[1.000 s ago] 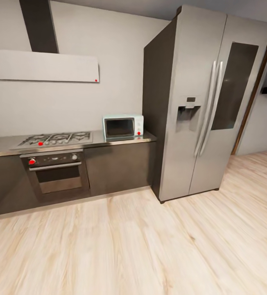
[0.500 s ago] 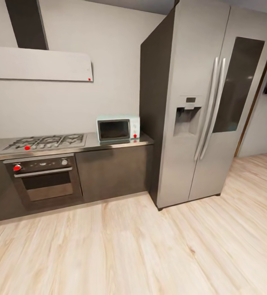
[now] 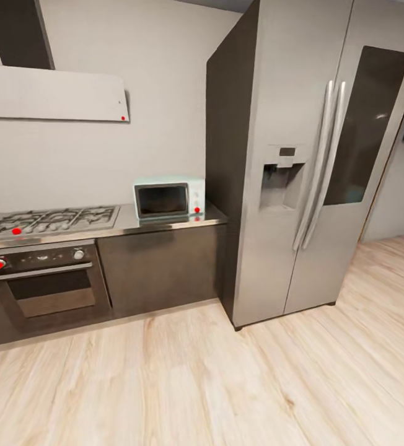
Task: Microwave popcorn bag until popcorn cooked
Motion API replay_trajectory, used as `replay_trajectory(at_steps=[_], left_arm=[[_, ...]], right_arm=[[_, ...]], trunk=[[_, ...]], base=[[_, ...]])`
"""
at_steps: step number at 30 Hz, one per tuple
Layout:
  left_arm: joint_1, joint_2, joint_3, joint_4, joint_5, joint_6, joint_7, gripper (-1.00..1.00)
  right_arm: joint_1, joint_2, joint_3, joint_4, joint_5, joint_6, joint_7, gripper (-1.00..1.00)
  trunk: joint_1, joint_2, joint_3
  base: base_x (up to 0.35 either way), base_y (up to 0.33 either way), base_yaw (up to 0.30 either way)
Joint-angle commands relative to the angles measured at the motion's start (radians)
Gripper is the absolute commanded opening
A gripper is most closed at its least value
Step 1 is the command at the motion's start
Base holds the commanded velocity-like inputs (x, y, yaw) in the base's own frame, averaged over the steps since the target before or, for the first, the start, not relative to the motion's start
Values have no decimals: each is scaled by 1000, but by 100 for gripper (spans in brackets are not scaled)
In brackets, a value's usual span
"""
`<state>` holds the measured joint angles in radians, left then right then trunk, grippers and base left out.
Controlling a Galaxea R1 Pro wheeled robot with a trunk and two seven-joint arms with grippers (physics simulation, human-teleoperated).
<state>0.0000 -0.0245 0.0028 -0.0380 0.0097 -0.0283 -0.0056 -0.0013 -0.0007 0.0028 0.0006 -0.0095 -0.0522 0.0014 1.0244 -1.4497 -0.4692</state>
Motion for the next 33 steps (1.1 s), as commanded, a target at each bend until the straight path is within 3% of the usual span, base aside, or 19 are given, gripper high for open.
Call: replay_trajectory(at_steps=[1,33], left_arm=[[0,0,0,0,1,-2,-1,100],[0,0,0,0,1,-2,0,100]], right_arm=[[0,0,1,0,-1,-3,0,100],[0,1,0,0,-1,-3,0,100]], trunk=[[1,0,-1],[1,0,-1]], base=[[317,-158,0],[317,-158,0]])
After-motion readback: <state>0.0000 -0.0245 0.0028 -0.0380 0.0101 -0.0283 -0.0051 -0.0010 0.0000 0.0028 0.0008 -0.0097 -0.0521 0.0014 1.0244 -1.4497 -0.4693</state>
